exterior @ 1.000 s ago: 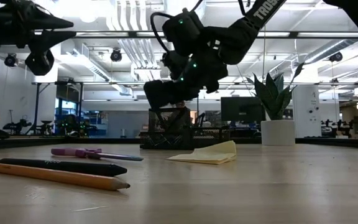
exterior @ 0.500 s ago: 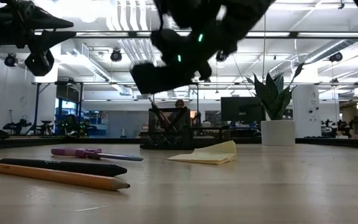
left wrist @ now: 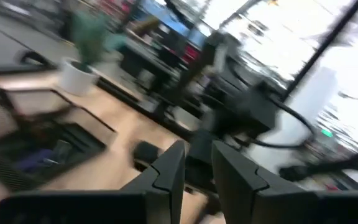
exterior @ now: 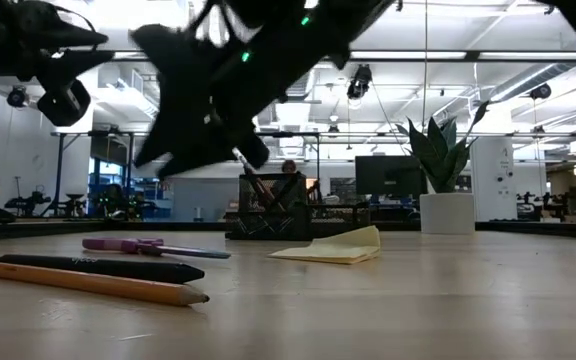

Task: Pick and place office supplies into organizer
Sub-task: Put the scissors into the desk organizer

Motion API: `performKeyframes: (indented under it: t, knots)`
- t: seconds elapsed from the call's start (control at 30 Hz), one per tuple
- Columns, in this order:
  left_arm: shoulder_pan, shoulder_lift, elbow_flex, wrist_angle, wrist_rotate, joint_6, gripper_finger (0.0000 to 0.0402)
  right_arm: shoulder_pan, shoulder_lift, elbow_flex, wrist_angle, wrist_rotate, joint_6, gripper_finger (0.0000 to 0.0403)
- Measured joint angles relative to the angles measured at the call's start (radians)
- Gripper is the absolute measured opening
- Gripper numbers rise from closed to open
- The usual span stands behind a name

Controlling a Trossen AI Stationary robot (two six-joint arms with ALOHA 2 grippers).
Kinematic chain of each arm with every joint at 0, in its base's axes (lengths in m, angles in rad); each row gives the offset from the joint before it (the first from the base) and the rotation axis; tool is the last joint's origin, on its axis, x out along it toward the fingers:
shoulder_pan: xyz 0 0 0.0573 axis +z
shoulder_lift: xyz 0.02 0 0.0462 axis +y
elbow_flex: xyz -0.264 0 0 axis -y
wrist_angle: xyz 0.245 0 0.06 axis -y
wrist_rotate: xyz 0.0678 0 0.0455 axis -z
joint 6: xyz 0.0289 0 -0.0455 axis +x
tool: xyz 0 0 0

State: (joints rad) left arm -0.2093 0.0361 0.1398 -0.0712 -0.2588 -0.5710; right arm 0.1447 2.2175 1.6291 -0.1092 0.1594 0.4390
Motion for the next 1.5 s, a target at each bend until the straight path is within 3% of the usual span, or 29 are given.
performKeyframes:
  t: [0.1, 0.3, 0.43, 0.57, 1.3, 1.5]
  knots:
    - [-0.001, 0.002, 0.0, -0.006, 0.068, -0.054, 0.0066, -0.027, 0.063, 0.101, -0.108, 0.028, 0.069, 0.0144]
    - [-0.001, -0.007, 0.014, -0.031, 0.117, -0.077, 0.0066, -0.028, 0.208, 0.362, -0.291, 0.065, -0.013, 0.0146]
    - [-0.001, -0.004, 0.062, -0.023, 0.119, -0.05, 0.0066, -0.021, 0.301, 0.503, -0.457, 0.151, 0.017, 0.0152]
    - [-0.001, -0.004, 0.101, -0.025, 0.119, 0.014, 0.0066, -0.01, 0.34, 0.579, -0.483, 0.157, 0.037, 0.0157]
    - [0.0, -0.006, 0.12, -0.029, 0.117, 0.036, 0.0066, 0.002, 0.361, 0.533, -0.46, 0.159, 0.08, 0.015]
    - [0.0, -0.007, 0.12, -0.027, 0.117, 0.036, 0.0066, 0.004, 0.353, 0.504, -0.466, 0.156, -0.017, 0.0135]
